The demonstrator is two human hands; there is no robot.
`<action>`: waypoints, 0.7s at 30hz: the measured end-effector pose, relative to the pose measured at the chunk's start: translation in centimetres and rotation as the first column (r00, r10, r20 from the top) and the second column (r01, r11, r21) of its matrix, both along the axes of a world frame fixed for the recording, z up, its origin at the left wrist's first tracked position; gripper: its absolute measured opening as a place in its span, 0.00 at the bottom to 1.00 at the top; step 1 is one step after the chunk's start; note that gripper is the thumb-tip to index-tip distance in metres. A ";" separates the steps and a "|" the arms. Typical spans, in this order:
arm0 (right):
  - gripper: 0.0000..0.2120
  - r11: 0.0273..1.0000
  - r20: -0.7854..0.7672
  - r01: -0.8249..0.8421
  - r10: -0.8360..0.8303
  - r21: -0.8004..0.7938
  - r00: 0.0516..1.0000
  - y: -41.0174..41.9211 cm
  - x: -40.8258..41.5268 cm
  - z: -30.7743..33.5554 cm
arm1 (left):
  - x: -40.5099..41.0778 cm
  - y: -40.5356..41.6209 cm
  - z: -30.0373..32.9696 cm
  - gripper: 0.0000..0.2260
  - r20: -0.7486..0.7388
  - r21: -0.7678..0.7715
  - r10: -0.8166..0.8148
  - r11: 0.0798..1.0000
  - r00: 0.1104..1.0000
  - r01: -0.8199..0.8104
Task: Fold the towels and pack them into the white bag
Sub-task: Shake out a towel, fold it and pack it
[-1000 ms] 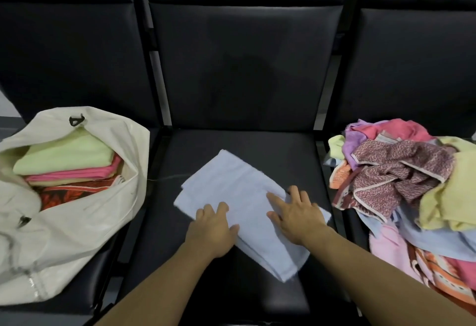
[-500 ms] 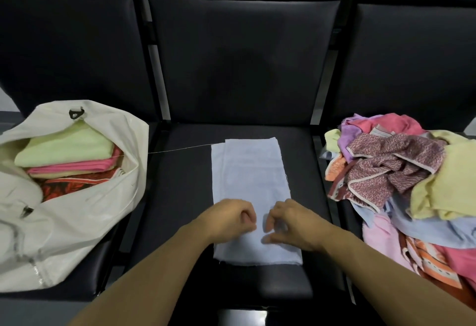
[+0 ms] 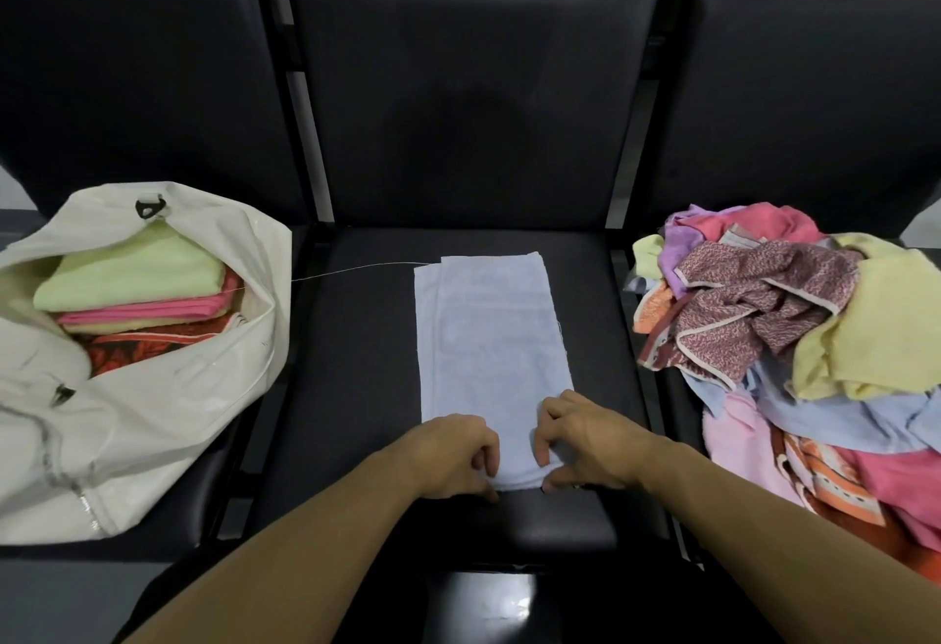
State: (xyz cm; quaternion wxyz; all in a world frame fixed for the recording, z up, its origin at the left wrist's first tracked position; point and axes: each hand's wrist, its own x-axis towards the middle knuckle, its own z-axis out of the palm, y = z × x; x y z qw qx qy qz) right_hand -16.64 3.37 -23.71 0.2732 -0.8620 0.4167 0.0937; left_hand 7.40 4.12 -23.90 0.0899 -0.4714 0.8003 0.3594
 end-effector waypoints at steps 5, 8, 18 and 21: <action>0.10 0.999 0.025 -0.014 0.015 -0.052 1.000 0.0 -0.2 -0.2 | -0.1 0.1 0.1 0.08 0.017 -0.058 -0.039 0.998 0.999 0.040; 0.07 1.000 0.063 0.022 -0.021 -0.019 0.998 -0.1 -0.2 -0.3 | 0.1 0.1 0.2 0.03 -0.014 -0.024 -0.024 0.999 1.000 0.024; 0.05 0.840 0.392 0.509 -0.539 0.189 0.745 -1.4 -0.1 1.8 | 0.9 -1.7 1.6 0.05 -0.289 0.067 0.370 0.928 0.883 -0.367; 0.07 0.812 0.415 0.522 -0.583 0.262 0.699 -1.2 0.4 2.1 | 0.9 -1.8 1.7 0.05 -0.290 0.111 0.425 0.905 0.857 -0.411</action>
